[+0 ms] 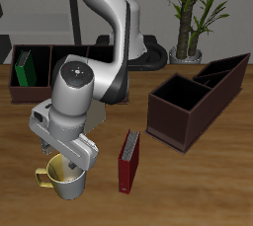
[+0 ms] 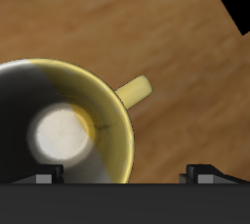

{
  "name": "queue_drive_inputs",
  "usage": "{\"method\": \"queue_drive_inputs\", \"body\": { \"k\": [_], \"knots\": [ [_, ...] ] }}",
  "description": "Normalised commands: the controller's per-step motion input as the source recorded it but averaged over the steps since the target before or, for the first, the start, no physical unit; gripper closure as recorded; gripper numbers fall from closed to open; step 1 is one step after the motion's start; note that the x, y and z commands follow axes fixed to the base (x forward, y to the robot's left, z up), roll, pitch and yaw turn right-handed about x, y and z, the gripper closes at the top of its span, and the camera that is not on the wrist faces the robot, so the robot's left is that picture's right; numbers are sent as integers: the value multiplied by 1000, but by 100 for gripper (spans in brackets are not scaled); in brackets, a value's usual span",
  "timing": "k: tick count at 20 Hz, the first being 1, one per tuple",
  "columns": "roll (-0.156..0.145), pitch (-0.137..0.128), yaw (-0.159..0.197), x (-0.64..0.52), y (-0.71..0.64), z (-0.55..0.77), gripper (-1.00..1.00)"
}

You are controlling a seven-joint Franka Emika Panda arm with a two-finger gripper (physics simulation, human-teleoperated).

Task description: Place the green book into the back desk caddy's left compartment and place the white-yellow mug into the back desk caddy's right compartment

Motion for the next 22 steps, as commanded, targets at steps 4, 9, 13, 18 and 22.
{"method": "queue_drive_inputs", "body": {
  "k": [4, 9, 13, 18, 22],
  "knots": [
    [30, 51, -58, 2, 55, -224, 100],
    [23, 6, -33, -34, 92, -74, 100],
    [30, -2, -15, -39, 76, -31, 100],
    [9, -28, 37, -140, 23, 240, 100],
    [7, -85, 125, -368, 113, 721, 100]
  ]
}}
